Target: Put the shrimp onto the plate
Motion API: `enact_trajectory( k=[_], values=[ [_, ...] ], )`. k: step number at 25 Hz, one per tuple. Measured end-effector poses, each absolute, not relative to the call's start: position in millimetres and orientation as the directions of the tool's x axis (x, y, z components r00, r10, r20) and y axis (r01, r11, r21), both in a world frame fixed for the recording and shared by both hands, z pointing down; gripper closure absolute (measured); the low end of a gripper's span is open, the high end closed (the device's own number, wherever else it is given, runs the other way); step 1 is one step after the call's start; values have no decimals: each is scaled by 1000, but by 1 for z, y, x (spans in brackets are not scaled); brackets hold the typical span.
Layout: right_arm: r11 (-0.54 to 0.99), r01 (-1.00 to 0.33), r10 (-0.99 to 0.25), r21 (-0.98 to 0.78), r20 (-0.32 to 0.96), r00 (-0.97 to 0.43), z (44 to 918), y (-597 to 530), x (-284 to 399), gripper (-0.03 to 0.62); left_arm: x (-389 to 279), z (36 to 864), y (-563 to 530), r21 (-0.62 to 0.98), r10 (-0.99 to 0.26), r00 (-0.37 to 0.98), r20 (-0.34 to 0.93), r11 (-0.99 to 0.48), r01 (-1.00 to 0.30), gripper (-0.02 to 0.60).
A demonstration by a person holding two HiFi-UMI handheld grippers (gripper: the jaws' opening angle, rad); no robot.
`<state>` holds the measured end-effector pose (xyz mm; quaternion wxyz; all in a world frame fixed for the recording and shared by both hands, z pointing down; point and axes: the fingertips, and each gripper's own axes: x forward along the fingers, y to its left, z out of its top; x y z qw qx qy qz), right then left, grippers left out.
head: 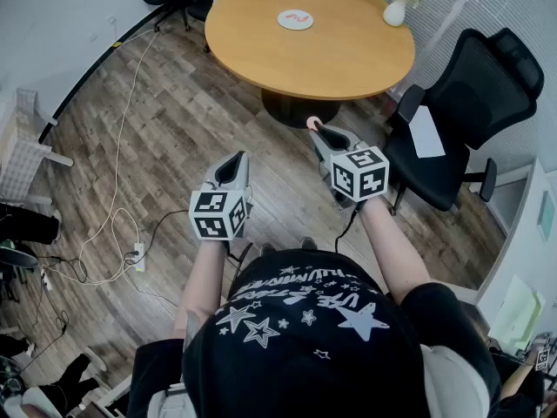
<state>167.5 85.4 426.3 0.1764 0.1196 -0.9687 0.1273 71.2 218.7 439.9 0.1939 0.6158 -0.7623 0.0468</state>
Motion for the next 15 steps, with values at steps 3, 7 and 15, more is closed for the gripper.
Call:
enact_trajectory(
  k=[3, 7, 15],
  values=[
    [937, -278, -188, -212, 367, -911, 423, 87, 158, 539, 64, 437, 220, 165, -924, -160, 347, 227, -960, 580],
    [936, -281, -187, -212, 378, -907, 428, 95, 152, 539, 57, 437, 227, 175, -926, -155, 343, 225, -959, 580],
    [930, -308, -204, -202, 413, -888, 438, 106, 148, 539, 50, 439, 242, 188, -927, -146, 346, 221, -957, 580]
  ],
)
